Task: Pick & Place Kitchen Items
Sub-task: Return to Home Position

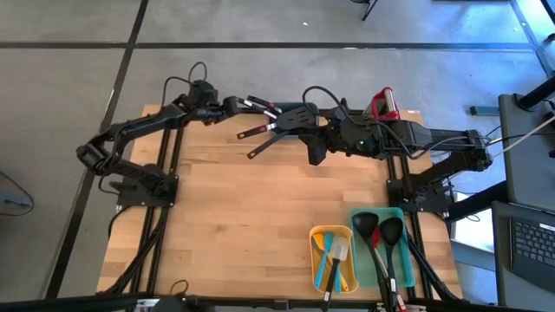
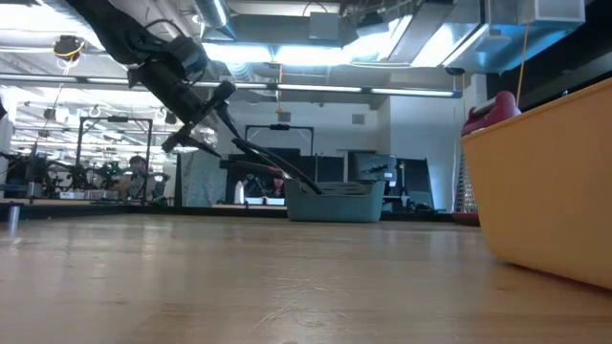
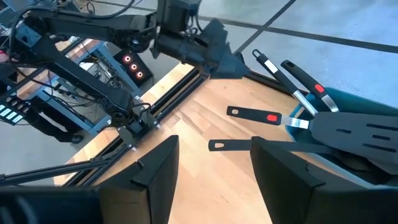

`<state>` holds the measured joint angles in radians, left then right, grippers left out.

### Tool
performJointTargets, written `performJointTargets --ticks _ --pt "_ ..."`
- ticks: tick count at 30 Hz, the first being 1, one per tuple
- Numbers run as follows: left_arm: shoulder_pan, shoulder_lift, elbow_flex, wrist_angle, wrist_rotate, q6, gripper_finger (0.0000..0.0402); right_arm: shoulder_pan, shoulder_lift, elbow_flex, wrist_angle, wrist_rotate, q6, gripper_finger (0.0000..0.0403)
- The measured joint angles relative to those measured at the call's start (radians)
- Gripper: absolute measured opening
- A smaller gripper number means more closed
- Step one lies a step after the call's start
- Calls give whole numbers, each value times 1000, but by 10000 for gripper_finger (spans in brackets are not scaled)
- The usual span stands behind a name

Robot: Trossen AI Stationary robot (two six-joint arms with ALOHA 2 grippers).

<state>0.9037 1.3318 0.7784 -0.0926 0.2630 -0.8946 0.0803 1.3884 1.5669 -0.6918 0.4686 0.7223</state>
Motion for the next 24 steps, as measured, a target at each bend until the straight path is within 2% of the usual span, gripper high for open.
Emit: performJointTargets --ticks 6,12,16,24 --pt "44 -97 0 -17 6 54 255 0 0 0 0 0 5 201" --pt "46 -216 0 -14 111 111 255 0 0 0 -7 -32 -1 201" --pt "11 -288 0 -9 181 115 255 0 0 0 -9 -97 -21 201" --pt "-120 -402 0 -12 181 46 255 0 0 0 -11 -263 -125 201"
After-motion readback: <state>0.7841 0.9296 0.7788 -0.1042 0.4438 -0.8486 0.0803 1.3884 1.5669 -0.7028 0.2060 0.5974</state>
